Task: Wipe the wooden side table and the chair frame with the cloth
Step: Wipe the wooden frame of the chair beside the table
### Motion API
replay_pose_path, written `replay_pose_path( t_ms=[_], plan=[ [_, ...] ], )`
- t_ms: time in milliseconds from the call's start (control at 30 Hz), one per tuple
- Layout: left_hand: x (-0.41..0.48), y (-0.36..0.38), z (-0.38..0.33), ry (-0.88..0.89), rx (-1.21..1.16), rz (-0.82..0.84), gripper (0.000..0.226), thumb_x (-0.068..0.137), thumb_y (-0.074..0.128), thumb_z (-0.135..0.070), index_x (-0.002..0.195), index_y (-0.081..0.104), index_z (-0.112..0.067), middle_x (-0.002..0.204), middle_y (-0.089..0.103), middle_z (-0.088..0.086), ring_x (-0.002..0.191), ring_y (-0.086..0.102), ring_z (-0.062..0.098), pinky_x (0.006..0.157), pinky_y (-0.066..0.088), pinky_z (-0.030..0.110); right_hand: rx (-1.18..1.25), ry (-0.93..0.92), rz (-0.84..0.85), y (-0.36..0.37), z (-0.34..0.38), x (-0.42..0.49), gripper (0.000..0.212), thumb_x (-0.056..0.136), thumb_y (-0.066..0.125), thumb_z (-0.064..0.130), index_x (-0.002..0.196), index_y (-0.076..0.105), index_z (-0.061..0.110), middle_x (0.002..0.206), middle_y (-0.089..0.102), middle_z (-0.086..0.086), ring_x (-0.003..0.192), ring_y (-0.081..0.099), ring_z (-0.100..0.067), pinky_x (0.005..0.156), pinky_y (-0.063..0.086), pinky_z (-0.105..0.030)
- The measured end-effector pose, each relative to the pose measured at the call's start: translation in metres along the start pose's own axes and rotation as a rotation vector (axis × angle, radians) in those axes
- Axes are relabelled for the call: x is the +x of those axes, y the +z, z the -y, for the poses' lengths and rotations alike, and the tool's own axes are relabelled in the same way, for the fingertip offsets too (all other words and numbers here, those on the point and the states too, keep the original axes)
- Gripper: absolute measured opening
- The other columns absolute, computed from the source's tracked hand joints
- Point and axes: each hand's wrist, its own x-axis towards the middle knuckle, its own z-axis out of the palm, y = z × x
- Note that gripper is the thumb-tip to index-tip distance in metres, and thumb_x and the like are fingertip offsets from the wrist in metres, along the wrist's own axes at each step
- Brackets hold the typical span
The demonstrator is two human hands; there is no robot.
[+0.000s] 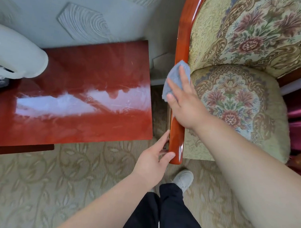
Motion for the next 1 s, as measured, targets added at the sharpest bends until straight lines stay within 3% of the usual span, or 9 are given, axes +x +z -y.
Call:
replay_pose_path(
  t_ms=[167,300,433,533,633,700,767,867,1000],
  plan=[
    [0.007,-0.008,0.009,0.012,-0.069,0.036,0.066,0.103,0.065,-0.020,0.156,0.039,-0.050,0.132,0.064,-0.033,0.120,0.065,-0.006,0.105,0.049,0.021,0.153,-0.013,0.030,0.017,0.003,-0.069,0.064,0.105,0.026,0.059,0.164,0.020,0.035,0.171,-0.019,0.019,0.161,-0.005,-0.013,0.129,0.018,-0.050],
    [0.013,-0.024,0.013,0.076,0.039,0.087,0.038,0.103,0.062,-0.011,0.138,0.064,-0.028,0.129,0.072,-0.013,0.118,0.067,0.001,0.110,0.050,0.034,0.044,-0.052,0.157,0.039,0.010,-0.146,0.069,0.102,0.022,0.064,0.165,0.006,0.040,0.167,-0.030,0.019,0.160,-0.014,-0.026,0.126,0.021,-0.059],
    [0.017,-0.042,0.007,0.168,0.219,0.123,0.053,0.102,0.061,-0.011,0.149,0.056,-0.036,0.138,0.067,-0.016,0.127,0.060,0.000,0.110,0.044,0.021,-0.122,-0.053,0.174,0.054,0.005,-0.170,0.072,0.099,0.015,0.075,0.160,-0.012,0.048,0.167,-0.034,0.011,0.160,-0.010,-0.033,0.121,0.032,-0.060],
    [0.017,-0.041,0.011,0.210,0.343,0.103,0.044,0.101,0.062,-0.013,0.142,0.061,-0.025,0.136,0.069,-0.002,0.126,0.062,0.018,0.107,0.045,0.029,-0.173,-0.108,0.095,0.050,-0.003,-0.147,0.069,0.102,0.018,0.070,0.163,-0.002,0.044,0.171,-0.025,0.010,0.160,-0.011,-0.034,0.123,0.027,-0.061],
    [0.012,-0.040,0.012,0.247,0.409,0.143,0.062,0.103,0.061,-0.011,0.160,0.040,-0.025,0.154,0.047,-0.014,0.140,0.043,0.005,0.108,0.027,0.004,-0.144,-0.089,0.014,0.037,-0.004,-0.111,0.064,0.105,0.025,0.059,0.164,0.014,0.038,0.172,-0.017,0.012,0.161,-0.005,-0.029,0.125,0.025,-0.058],
    [0.011,-0.041,0.014,0.226,0.395,0.158,0.073,0.105,0.059,-0.012,0.164,0.022,-0.033,0.148,0.035,-0.024,0.138,0.031,-0.009,0.099,0.015,-0.009,-0.092,-0.093,-0.032,0.036,-0.002,-0.102,0.058,0.108,0.030,0.049,0.164,0.018,0.036,0.173,-0.015,0.012,0.161,0.000,-0.026,0.124,0.028,-0.056],
    [0.012,-0.038,0.017,0.229,0.385,0.163,0.072,0.104,0.059,-0.012,0.164,0.026,-0.034,0.152,0.039,-0.021,0.142,0.038,-0.001,0.104,0.022,-0.004,-0.035,-0.088,-0.057,0.044,0.001,-0.117,0.057,0.111,0.034,0.038,0.165,0.016,0.033,0.172,-0.019,0.011,0.161,0.004,-0.024,0.125,0.029,-0.050],
    [0.015,-0.038,0.018,0.222,0.377,0.171,0.067,0.102,0.058,-0.010,0.161,0.036,-0.036,0.153,0.056,-0.005,0.137,0.054,0.016,0.111,0.042,0.025,-0.066,-0.085,-0.080,0.076,0.003,-0.167,0.063,0.109,0.037,0.031,0.166,0.011,0.027,0.172,-0.024,-0.001,0.157,0.021,-0.039,0.118,0.040,-0.047],
    [0.014,-0.044,0.014,0.207,0.386,0.235,0.086,0.103,0.051,-0.008,0.160,0.010,-0.059,0.159,0.050,-0.011,0.139,0.054,0.014,0.116,0.045,0.035,-0.166,-0.109,-0.038,0.102,-0.011,-0.202,0.065,0.108,0.036,0.034,0.165,0.005,0.035,0.173,-0.015,-0.009,0.152,0.026,-0.051,0.108,0.048,-0.061]
  ],
)
